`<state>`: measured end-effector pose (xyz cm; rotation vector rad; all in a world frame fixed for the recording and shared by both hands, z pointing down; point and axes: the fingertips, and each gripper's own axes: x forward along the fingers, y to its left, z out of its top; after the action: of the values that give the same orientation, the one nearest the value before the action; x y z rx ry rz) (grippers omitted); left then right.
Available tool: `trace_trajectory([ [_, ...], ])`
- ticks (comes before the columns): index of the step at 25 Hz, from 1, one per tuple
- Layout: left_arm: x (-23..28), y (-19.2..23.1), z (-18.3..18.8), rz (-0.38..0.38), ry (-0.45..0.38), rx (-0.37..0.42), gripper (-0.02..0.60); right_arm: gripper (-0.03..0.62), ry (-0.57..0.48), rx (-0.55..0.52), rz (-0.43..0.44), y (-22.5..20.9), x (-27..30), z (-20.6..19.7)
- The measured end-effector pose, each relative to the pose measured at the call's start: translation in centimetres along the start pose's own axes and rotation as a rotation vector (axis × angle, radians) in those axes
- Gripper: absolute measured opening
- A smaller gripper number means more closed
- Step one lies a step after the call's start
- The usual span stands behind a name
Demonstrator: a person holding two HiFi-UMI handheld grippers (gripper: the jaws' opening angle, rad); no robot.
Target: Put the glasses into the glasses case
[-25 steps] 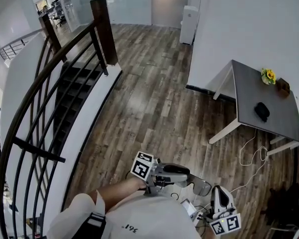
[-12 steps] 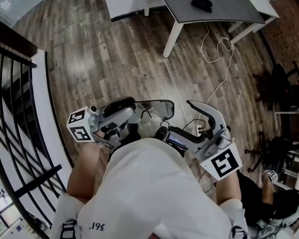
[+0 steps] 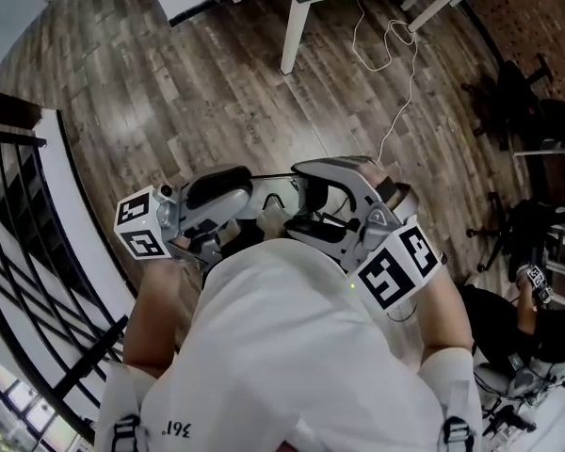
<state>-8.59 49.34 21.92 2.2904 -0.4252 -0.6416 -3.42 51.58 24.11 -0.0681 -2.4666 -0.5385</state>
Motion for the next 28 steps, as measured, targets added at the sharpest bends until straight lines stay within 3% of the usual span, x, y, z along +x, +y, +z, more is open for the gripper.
trace_trajectory([
  [14,0.1,0.2,-2.7,-0.114,0.174,-0.026,0.143,0.321,0.084,0.096,-0.021,2.4,1.9,-0.5],
  [28,-1.3,1.4,-4.6,-0.165,0.219,-0.074,0.143,0.298,0.170,0.141,-0.109,4.3,3.9,-1.8],
])
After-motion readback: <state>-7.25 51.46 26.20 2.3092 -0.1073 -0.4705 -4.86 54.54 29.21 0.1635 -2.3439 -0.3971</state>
